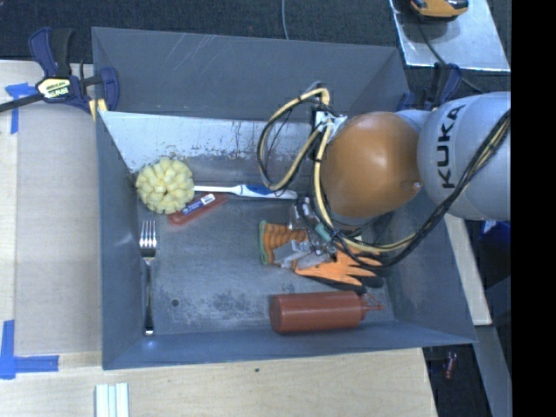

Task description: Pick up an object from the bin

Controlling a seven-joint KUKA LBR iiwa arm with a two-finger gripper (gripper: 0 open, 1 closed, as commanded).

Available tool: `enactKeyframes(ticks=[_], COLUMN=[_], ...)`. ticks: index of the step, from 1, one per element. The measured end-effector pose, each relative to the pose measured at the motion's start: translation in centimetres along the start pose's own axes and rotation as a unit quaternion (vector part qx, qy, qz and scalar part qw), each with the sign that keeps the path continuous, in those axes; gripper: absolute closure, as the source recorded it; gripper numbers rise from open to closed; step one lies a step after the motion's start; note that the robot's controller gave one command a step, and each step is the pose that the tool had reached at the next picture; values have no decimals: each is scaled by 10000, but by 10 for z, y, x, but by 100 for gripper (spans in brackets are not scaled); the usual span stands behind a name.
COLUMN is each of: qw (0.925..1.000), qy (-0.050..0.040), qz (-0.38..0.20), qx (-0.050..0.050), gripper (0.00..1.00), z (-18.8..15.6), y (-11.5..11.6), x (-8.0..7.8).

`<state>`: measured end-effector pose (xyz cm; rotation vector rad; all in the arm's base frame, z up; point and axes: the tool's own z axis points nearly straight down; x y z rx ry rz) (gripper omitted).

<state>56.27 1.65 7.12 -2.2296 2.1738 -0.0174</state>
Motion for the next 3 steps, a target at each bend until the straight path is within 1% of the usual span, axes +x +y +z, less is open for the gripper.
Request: enactKeyframes(ticks=[1,2,3], qw=[9964,9969,9898], qy=[-13,-7,-15], qz=[-845,-790,-1422], qx=[8,-2,19], gripper=[100,100,100], z=[-12,-9,-8], y=[7,2,2], x=[9,12,26])
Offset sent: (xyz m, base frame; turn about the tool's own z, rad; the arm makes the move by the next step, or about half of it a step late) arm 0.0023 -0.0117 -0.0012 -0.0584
